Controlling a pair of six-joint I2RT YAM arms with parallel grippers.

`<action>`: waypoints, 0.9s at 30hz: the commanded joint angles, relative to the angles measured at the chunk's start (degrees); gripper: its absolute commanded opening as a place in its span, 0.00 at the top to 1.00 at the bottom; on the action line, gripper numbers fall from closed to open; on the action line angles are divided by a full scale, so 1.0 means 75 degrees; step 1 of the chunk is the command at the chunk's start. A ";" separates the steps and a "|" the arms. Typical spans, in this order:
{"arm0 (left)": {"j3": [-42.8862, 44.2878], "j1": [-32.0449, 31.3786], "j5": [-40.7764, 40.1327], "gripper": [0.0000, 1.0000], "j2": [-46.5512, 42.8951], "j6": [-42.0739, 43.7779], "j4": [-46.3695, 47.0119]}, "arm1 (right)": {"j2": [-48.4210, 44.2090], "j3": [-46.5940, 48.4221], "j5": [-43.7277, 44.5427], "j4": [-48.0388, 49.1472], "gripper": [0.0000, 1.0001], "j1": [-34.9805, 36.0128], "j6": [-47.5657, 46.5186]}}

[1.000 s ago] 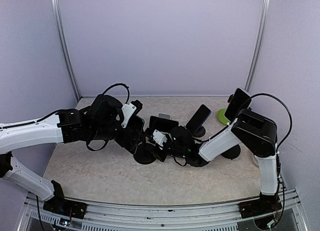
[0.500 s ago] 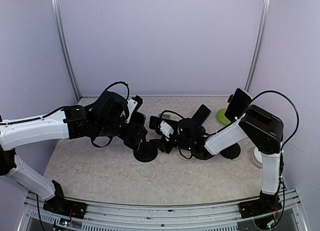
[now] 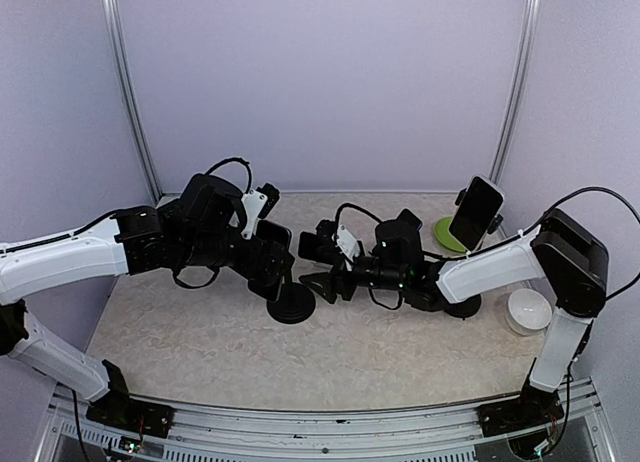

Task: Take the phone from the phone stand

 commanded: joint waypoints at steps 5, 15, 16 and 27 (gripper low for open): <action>0.0178 0.0111 0.0302 0.01 -0.0370 -0.0033 0.0214 | -0.0790 -0.0520 -0.0189 -0.0741 0.15 0.0219 0.0706; 0.0454 0.0710 0.0144 0.01 -0.1234 -0.0658 0.0364 | -0.1537 0.0003 0.0171 -0.2026 0.18 0.0364 0.2067; 0.0443 0.0822 0.0022 0.01 -0.1266 -0.0805 0.0317 | -0.1623 0.0064 0.0135 -0.2163 0.19 0.0376 0.2228; -0.0335 0.2386 0.0716 0.01 -0.1947 -0.2089 0.0325 | -0.1759 0.1337 0.0838 -0.3709 0.20 0.1080 0.3355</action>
